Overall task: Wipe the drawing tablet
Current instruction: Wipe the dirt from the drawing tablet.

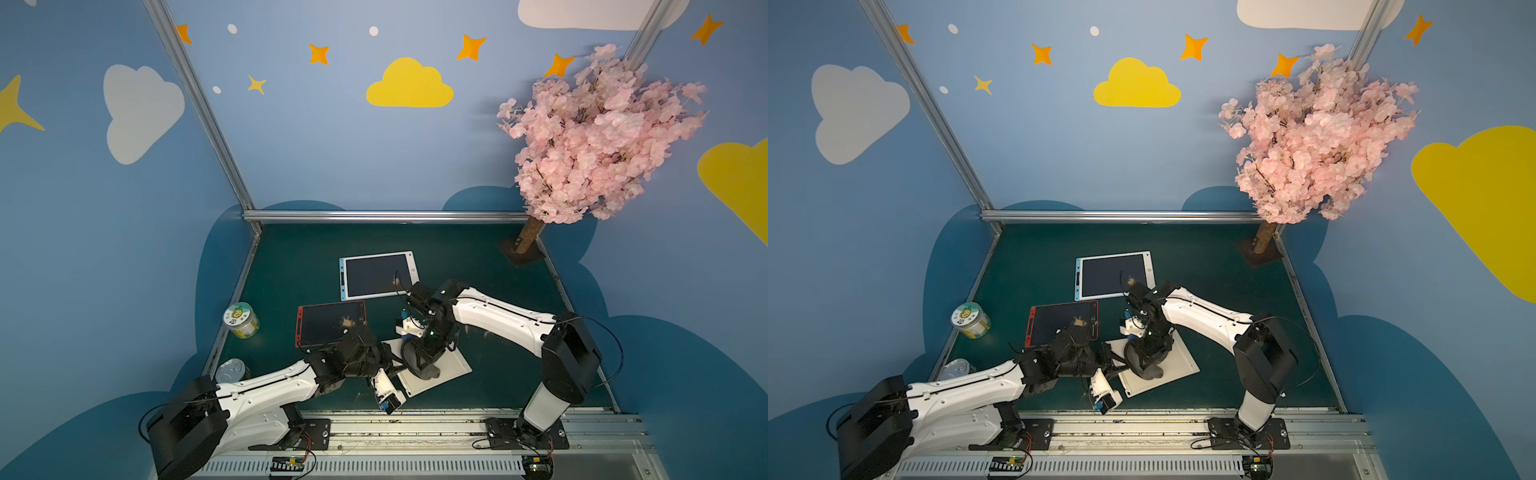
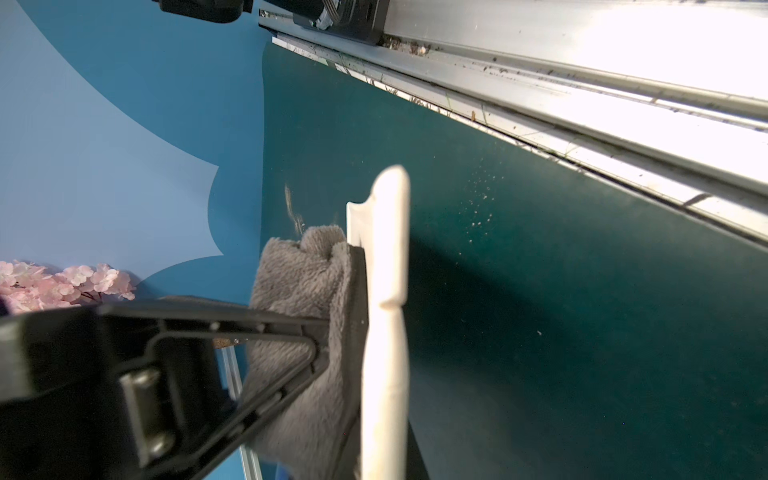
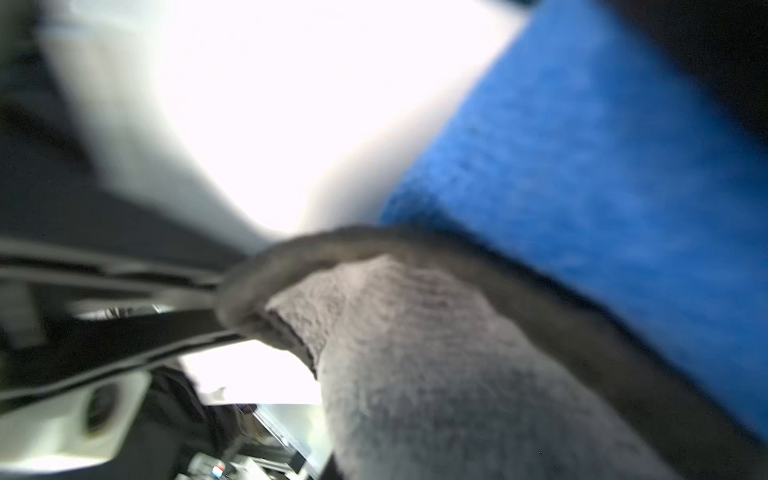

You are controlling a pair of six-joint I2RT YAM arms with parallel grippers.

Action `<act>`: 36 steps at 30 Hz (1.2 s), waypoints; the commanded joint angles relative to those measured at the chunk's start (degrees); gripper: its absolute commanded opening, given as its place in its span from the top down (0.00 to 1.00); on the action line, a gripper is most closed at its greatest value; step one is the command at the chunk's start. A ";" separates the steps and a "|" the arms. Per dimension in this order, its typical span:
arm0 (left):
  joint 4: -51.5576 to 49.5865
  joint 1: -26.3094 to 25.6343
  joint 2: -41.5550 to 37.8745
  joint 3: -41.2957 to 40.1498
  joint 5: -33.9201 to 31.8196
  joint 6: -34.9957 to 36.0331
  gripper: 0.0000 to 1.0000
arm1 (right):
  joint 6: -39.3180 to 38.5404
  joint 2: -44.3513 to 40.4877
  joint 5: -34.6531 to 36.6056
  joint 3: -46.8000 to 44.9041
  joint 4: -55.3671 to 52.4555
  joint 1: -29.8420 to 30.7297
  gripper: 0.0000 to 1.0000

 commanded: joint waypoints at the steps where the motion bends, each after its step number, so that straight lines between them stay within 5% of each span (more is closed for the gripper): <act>1: 2.37 -0.20 -1.32 1.31 1.30 -1.29 0.97 | 4.92 1.16 10.69 -4.65 0.16 -5.00 1.00; 8: 1.32 -0.20 -2.46 1.13 0.89 -1.29 0.97 | 7.99 0.40 19.60 -8.21 -0.69 -5.54 1.00; 17: 0.93 -0.24 -3.13 0.78 0.50 -1.60 0.97 | 4.30 -2.75 1.89 -6.31 -1.66 5.70 1.00; 24: 0.93 -0.25 -3.12 0.88 0.52 -1.56 0.97 | 4.54 -9.69 -10.77 -0.62 -3.54 8.33 1.00; 31: 0.92 -0.33 -3.25 0.95 0.52 -1.47 0.97 | 5.34 -8.60 -11.49 0.33 -3.08 7.97 1.00; 36: 0.54 -0.38 -3.96 0.87 0.19 -1.47 0.97 | 7.47 -6.12 -7.33 -6.00 -1.24 2.06 1.00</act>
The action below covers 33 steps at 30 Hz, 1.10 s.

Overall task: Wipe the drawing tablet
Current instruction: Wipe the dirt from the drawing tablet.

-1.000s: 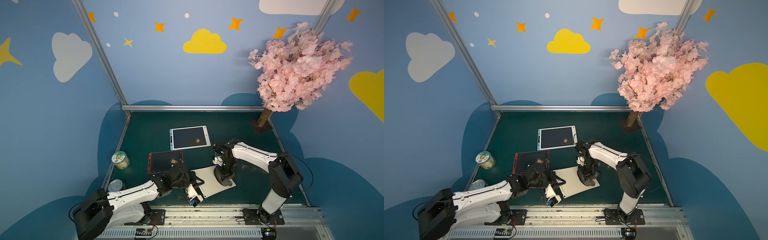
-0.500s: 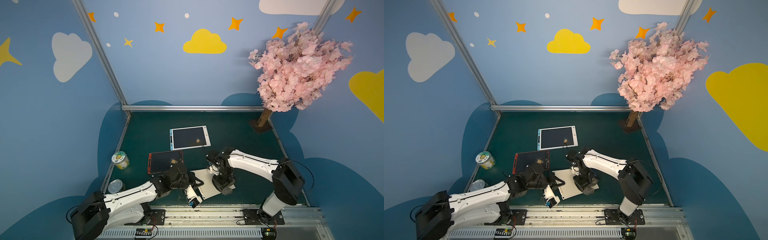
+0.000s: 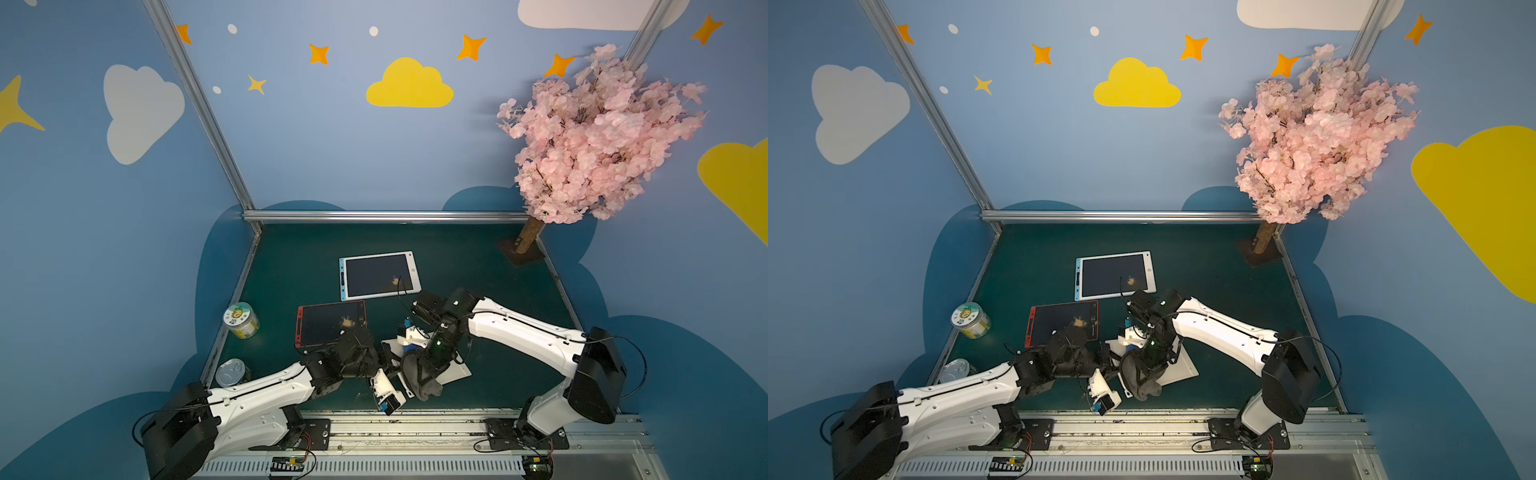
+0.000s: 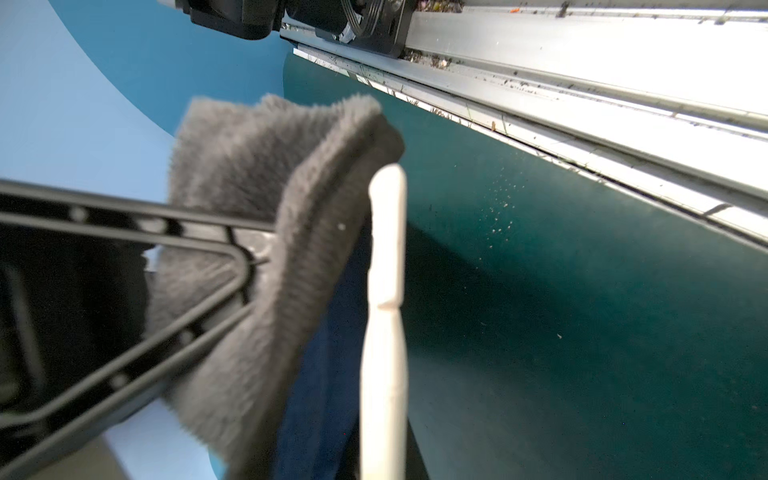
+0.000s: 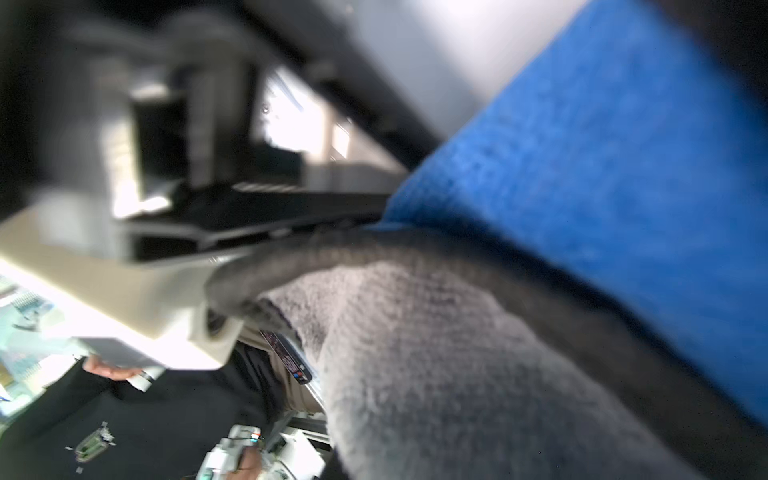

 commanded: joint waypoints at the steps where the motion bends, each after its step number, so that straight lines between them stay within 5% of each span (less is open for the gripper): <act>1: 0.68 -0.07 -1.34 0.79 0.22 -1.06 0.97 | 2.00 2.59 3.79 -4.86 0.76 -4.89 1.00; 12: 0.24 -0.16 -2.41 0.55 -0.18 -1.07 0.97 | 10.70 10.64 27.21 -7.06 -2.40 -10.96 1.00; 24: -0.12 -0.41 -3.43 0.19 0.00 -1.36 0.97 | 9.99 21.24 31.46 14.67 -4.59 -11.57 1.00; 33: 0.45 -0.42 -2.26 0.03 -0.18 -1.18 0.97 | 1.10 25.55 18.88 25.94 -8.60 -3.78 1.00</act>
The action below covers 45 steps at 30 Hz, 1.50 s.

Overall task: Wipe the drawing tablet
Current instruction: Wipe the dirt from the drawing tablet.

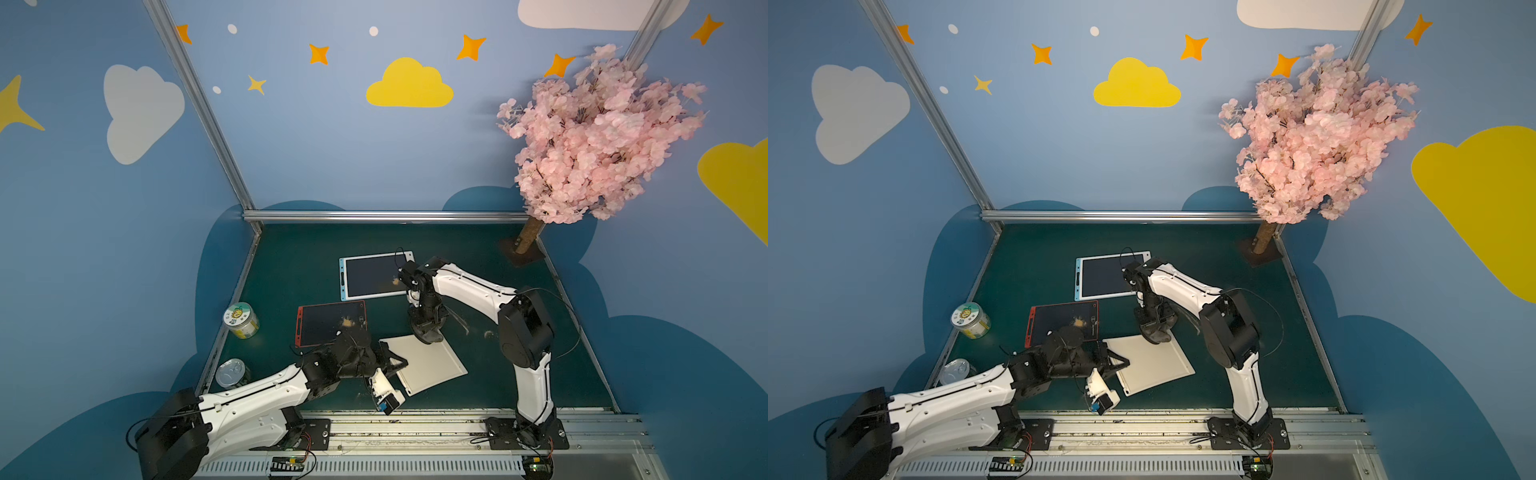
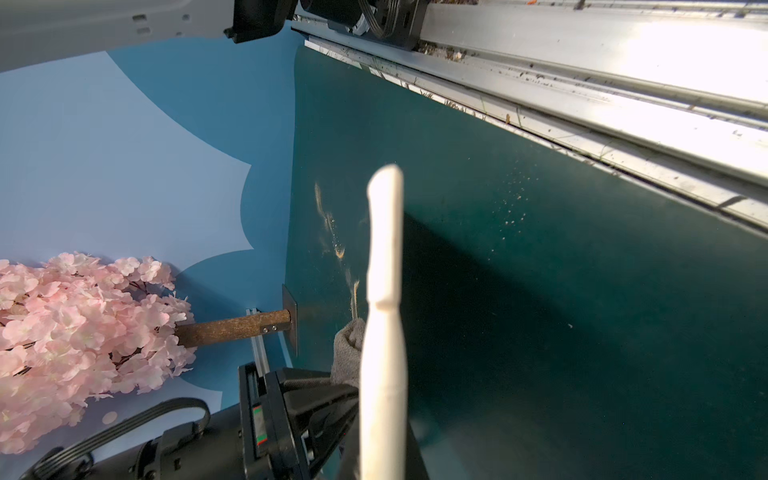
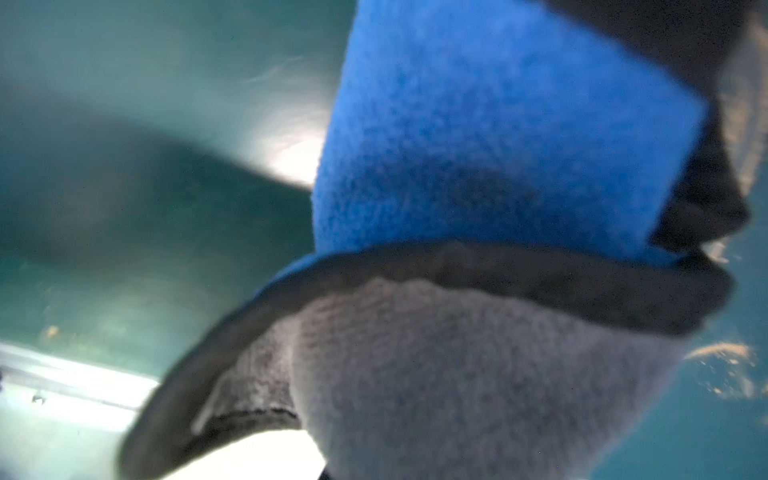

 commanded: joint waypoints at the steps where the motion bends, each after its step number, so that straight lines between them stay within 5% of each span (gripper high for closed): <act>1: 1.81 -0.18 0.54 0.13 0.92 -0.54 0.97 | -4.65 -1.35 -10.62 1.31 -2.98 4.41 1.00; 9: 2.95 -0.20 2.75 0.77 1.23 -0.46 0.97 | -7.15 -9.19 -27.96 -2.78 1.02 4.96 1.00; 18: 1.08 -0.16 -0.23 0.96 0.53 -0.70 0.97 | -1.74 -8.02 -19.62 -16.31 7.29 -8.20 1.00; 26: -2.17 -0.21 -6.90 0.10 -3.37 -5.17 0.97 | 0.51 -11.90 -11.58 -19.56 7.75 -14.35 1.00; 34: -7.09 -0.18 -11.95 5.30 -13.04 -20.16 0.97 | 1.54 -19.59 -3.62 -13.00 3.15 -17.55 1.00; 42: -6.67 1.04 -8.46 17.01 -28.64 -47.91 0.97 | 4.98 -33.21 2.97 -17.65 7.86 -24.20 1.00; 45: -14.60 5.17 -4.61 24.58 -25.22 -56.47 0.97 | 7.06 -36.44 4.37 -20.59 9.31 -25.70 1.00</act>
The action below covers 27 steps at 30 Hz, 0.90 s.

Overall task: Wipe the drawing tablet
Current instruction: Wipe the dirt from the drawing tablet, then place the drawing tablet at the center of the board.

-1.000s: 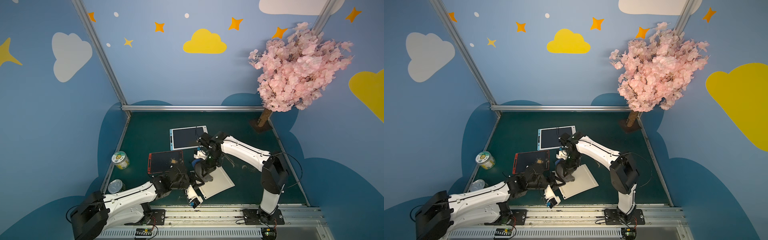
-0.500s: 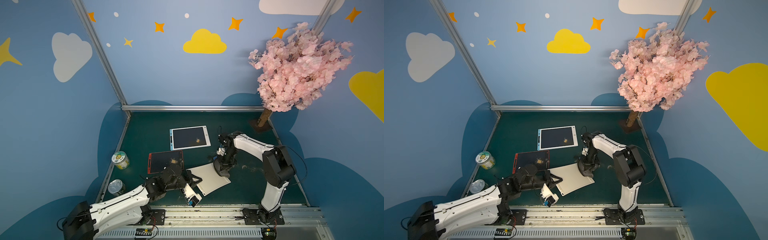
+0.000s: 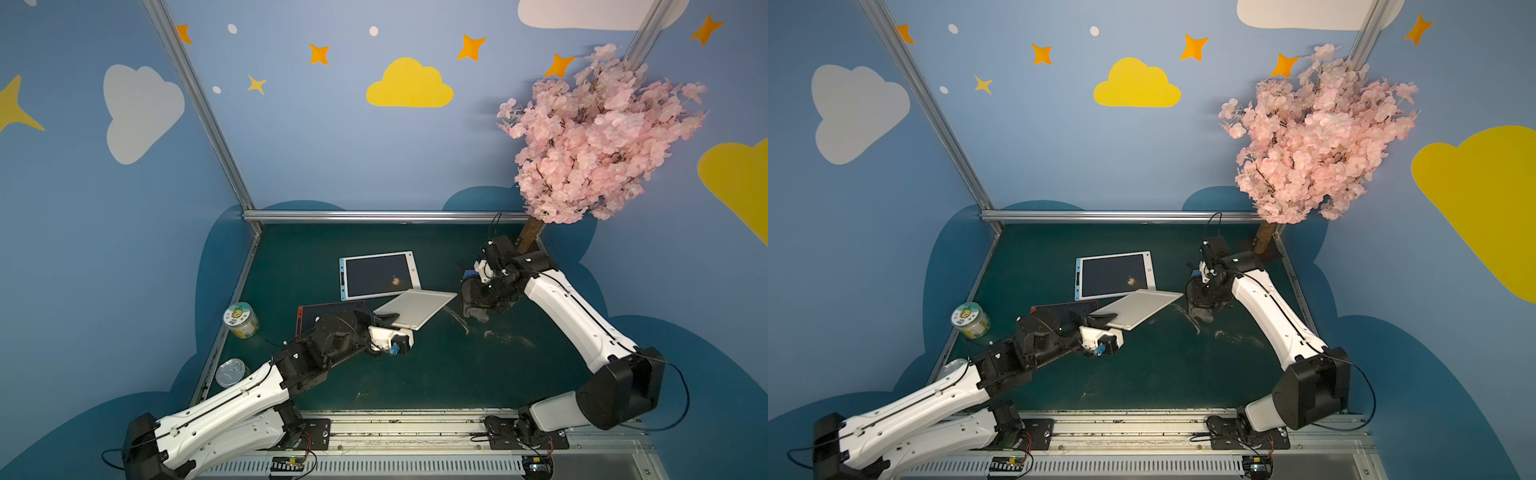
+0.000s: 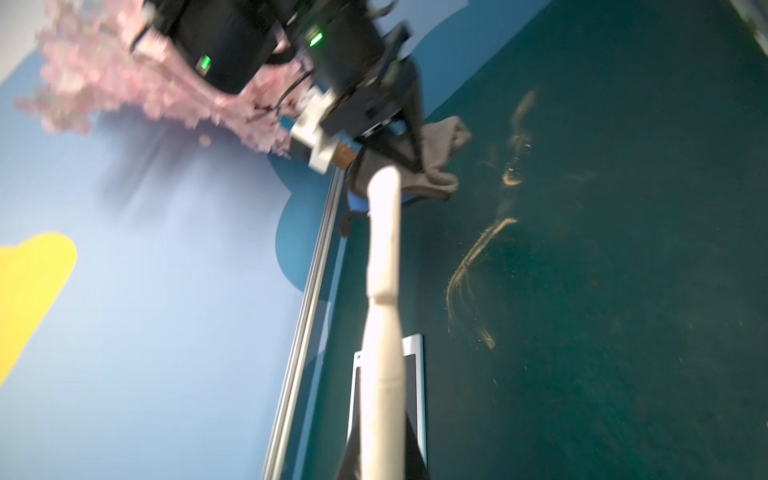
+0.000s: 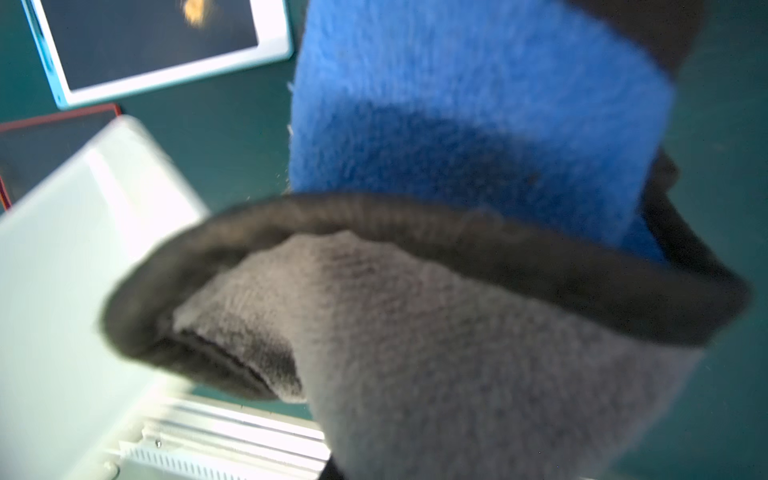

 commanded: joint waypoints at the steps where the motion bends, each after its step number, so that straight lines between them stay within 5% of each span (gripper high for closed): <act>1: -4.68 3.88 2.85 7.26 -0.79 -15.85 0.97 | 2.72 -2.39 2.96 -3.58 1.76 -0.92 1.00; 13: -2.04 26.50 10.36 16.55 16.60 -47.20 0.97 | 2.09 -6.08 -3.38 -11.02 7.09 -2.09 1.00; 18: 3.25 37.36 14.29 16.35 16.27 -67.88 0.97 | 1.72 -6.72 -6.34 -12.66 8.83 -2.18 1.00; 22: 17.73 45.37 14.12 8.86 17.48 -82.31 0.97 | 1.26 -6.82 -7.14 -12.67 8.75 -2.18 1.00; 27: 21.63 48.93 15.75 5.15 7.35 -86.01 0.97 | 0.47 -5.98 -7.95 -11.21 8.11 -2.20 1.00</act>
